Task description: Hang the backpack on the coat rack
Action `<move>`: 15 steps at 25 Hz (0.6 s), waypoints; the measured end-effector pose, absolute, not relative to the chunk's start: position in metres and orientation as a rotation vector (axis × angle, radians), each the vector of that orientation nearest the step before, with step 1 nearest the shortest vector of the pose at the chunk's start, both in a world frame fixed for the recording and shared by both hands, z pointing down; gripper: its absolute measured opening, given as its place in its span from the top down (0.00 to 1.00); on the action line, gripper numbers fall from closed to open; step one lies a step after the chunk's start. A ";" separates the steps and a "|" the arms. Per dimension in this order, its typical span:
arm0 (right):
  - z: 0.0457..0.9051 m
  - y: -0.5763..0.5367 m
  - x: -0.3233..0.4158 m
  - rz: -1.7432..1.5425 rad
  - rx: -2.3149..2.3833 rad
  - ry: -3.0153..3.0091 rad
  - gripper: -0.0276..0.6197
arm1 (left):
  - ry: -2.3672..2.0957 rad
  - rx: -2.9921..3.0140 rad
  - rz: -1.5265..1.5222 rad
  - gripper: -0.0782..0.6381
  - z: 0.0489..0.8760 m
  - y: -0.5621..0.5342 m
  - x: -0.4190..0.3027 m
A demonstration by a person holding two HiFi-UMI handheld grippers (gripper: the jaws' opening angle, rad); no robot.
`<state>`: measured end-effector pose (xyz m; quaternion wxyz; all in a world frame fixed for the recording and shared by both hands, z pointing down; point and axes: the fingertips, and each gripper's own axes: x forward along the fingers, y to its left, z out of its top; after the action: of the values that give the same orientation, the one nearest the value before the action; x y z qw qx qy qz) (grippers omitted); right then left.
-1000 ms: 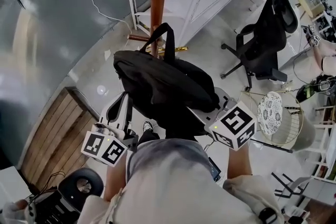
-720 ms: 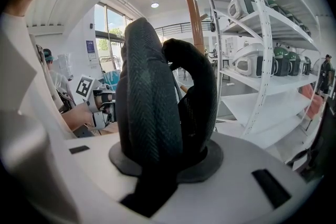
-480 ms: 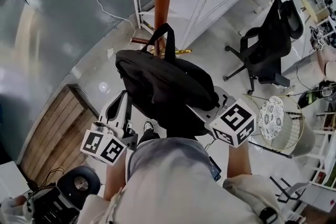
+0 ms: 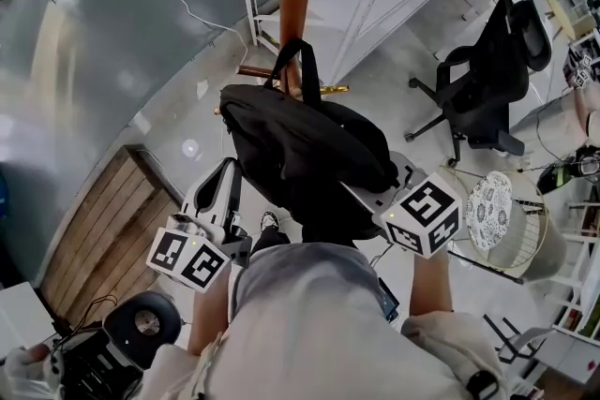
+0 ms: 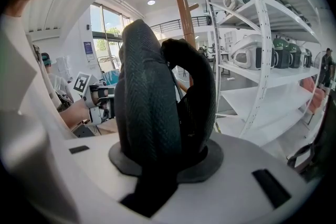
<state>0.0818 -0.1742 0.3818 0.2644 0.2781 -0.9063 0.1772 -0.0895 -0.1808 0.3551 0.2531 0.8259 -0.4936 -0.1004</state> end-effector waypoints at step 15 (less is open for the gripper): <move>0.404 -0.183 0.093 0.553 0.760 -2.428 0.76 | -1.326 2.231 -0.269 0.88 0.360 -0.183 -0.082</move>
<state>0.0931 -0.1830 0.4043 0.2658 0.2813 -0.8991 0.2047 -0.0816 -0.1833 0.3597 0.2628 0.8250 -0.4904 -0.0994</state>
